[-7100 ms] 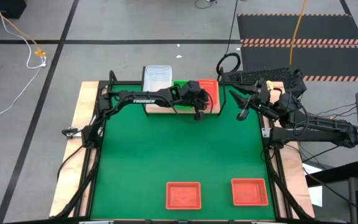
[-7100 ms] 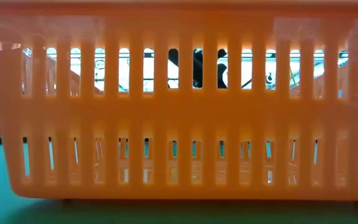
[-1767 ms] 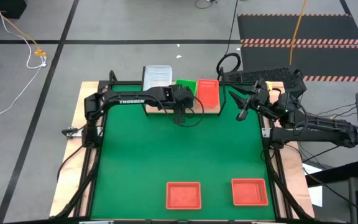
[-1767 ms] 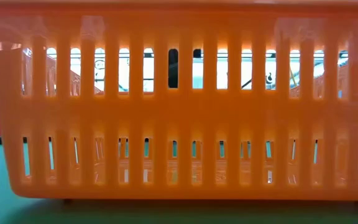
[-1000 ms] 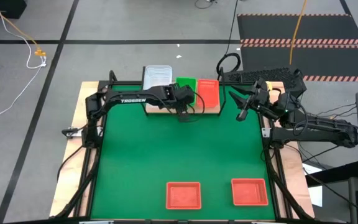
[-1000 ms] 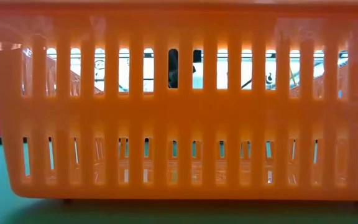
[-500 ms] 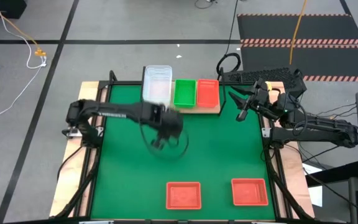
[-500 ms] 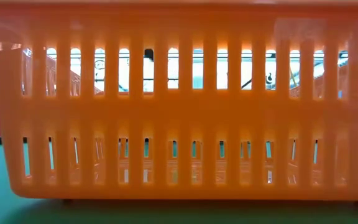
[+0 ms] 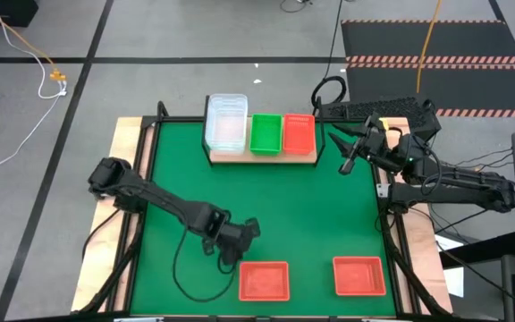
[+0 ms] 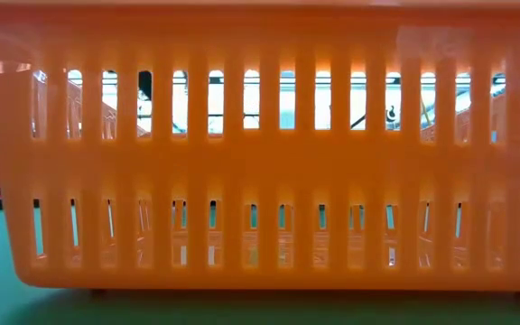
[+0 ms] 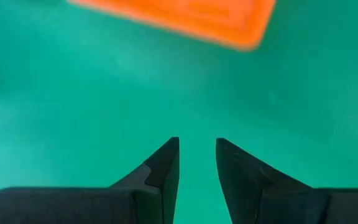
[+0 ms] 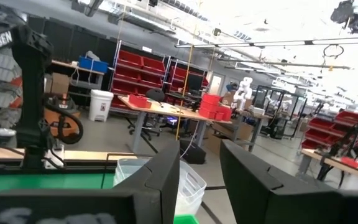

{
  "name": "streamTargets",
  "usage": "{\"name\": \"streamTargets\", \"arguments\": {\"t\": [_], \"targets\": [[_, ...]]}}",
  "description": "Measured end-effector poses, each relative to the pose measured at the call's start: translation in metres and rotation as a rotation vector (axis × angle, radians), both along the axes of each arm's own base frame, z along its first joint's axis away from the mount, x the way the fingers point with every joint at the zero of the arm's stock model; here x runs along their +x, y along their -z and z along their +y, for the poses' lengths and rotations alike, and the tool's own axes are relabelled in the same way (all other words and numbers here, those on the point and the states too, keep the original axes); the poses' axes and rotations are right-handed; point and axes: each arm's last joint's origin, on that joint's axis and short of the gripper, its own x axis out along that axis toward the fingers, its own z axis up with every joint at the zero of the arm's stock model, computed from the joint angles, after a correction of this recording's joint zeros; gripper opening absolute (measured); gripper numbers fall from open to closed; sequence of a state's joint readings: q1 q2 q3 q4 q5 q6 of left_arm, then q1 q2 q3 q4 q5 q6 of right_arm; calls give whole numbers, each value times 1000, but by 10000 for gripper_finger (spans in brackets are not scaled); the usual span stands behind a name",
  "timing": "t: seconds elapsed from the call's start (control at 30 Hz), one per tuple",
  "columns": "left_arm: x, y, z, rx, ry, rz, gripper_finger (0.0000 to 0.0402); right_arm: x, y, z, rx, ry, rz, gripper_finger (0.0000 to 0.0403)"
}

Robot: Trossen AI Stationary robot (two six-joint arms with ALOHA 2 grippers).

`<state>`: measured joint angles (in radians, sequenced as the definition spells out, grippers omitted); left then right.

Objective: Stack baskets on shelf by color
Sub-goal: Stack the left orange bin on the top of the other orange bin on the shelf

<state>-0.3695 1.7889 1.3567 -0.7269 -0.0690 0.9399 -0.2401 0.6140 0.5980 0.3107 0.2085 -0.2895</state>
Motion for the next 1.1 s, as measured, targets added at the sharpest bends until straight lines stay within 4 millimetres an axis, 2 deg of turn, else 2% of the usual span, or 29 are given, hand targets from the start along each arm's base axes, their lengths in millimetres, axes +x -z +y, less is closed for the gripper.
{"name": "streamTargets", "arguments": {"t": [0.3,0.4,0.5,0.6,0.77,0.93,1.1], "targets": [[2,-5,-24,-136,161,-61,108,3,1,-1,4,0,10,112],[2,4,-34,-140,178,-43,108,5,3,-1,17,-3,18,112],[5,22,-42,-131,179,2,108,5,4,-1,9,-1,24,112],[9,32,-38,-131,143,33,108,6,2,-1,-31,8,31,112],[15,28,-25,-121,151,6,108,5,1,-1,-104,26,47,112],[20,27,-17,-183,162,4,108,5,-2,-1,-123,31,25,112],[28,36,-17,-251,115,12,70,5,-2,-1,-123,32,24,112]]}}
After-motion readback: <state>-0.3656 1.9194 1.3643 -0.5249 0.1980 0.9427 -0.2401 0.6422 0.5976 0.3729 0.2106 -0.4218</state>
